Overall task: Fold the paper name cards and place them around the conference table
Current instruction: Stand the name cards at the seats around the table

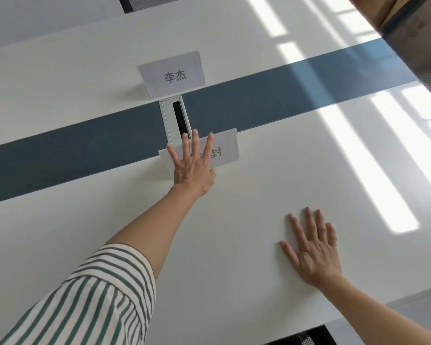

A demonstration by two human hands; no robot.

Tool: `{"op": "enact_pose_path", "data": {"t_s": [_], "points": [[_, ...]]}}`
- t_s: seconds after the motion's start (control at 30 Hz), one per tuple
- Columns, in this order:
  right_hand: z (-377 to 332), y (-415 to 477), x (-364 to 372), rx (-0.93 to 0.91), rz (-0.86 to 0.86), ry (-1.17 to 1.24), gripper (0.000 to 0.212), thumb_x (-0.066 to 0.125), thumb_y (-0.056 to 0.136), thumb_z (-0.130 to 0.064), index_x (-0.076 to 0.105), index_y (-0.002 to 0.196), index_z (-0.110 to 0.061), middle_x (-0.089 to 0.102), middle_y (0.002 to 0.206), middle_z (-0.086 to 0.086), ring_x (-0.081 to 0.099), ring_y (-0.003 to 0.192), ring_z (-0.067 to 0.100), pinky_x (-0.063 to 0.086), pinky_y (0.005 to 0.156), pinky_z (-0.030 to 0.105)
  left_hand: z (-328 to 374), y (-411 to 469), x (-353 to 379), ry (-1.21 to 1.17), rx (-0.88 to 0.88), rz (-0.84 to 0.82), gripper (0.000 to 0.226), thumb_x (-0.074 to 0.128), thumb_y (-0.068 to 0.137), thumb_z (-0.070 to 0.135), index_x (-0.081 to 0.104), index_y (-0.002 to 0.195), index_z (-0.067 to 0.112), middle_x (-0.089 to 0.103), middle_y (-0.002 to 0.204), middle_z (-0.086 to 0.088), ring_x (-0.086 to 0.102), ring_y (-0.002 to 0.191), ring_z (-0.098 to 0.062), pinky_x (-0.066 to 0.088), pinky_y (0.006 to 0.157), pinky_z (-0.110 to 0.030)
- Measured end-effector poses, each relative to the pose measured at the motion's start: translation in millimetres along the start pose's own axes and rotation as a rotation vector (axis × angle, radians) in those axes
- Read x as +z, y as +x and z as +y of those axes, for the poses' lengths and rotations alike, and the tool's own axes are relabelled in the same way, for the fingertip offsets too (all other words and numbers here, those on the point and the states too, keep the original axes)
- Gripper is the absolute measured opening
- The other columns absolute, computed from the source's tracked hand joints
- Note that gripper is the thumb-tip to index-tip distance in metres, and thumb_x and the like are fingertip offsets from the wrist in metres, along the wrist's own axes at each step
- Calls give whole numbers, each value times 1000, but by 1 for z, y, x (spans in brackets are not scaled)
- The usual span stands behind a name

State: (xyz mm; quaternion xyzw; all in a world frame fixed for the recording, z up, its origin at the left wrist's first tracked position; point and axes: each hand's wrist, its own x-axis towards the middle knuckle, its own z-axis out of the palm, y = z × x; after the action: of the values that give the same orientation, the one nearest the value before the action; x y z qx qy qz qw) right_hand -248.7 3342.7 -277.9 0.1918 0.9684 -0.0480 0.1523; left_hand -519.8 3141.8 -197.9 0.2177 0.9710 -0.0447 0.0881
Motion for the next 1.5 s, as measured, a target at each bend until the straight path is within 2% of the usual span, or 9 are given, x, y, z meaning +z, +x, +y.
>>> {"op": "enact_pose_path", "data": {"t_s": [0.37,0.53,0.6,0.67,0.77,0.83,0.97,1.33,1.5], "points": [[-4,0,-15,-17,-106,22,77,11,87,-71,-10,152,-33,-20,161,6,-24,147,28,-12,118,46,-4,-2,-19,2,4,-46,81,50,87,31,2,152,24,-4,161,-14,-5,148,-36,3,112,-66],[-7,2,-39,-34,-240,30,79,21,90,-69,-11,152,-32,-20,161,10,-20,147,31,-3,121,48,4,-37,-45,-190,48,-12,46,47,89,27,46,133,15,51,134,-13,48,119,-34,38,97,-44],[-6,0,-56,-37,-279,74,79,38,90,-63,6,154,-30,-7,164,9,-8,150,31,10,120,47,4,-66,-54,-353,33,-102,42,51,89,30,53,128,17,61,122,-9,55,111,-31,45,92,-40],[-4,-5,-74,-34,-253,195,63,51,90,-51,38,146,-24,28,158,7,22,146,28,30,112,41,4,-100,-62,-513,2,-233,42,55,88,35,54,127,21,63,115,-4,57,107,-26,47,93,-39],[-4,-26,-96,1,-174,548,35,61,89,-37,66,117,-19,74,107,2,65,108,21,48,92,31,3,-159,-68,-772,-51,-342,38,59,87,39,57,123,25,63,105,1,60,100,-19,48,88,-33],[-3,-49,-105,-15,-151,733,23,65,87,-30,71,106,-17,77,87,1,72,88,17,53,86,32,3,-203,-68,-971,-134,-302,34,61,88,36,60,119,24,64,100,0,63,97,-18,48,87,-31],[6,-103,-119,-77,-198,920,11,65,89,-19,72,97,-15,77,81,2,74,76,11,56,70,32,12,-303,-62,-1291,-388,-185,22,62,88,27,65,107,19,72,94,-5,69,91,-21,52,83,-34],[43,-225,-123,-265,-476,965,10,64,89,-11,74,90,-12,77,77,4,73,71,12,52,66,32,87,-580,-42,-1511,-1001,101,16,58,93,20,68,105,18,77,91,-4,72,88,-21,55,79,-36],[10,-272,-130,-436,-593,885,10,65,88,-9,74,92,-13,78,80,3,74,76,16,54,71,39,119,-695,-57,-1526,-1199,326,48,72,67,58,68,98,22,78,90,-2,74,83,-17,52,71,-27]]}}
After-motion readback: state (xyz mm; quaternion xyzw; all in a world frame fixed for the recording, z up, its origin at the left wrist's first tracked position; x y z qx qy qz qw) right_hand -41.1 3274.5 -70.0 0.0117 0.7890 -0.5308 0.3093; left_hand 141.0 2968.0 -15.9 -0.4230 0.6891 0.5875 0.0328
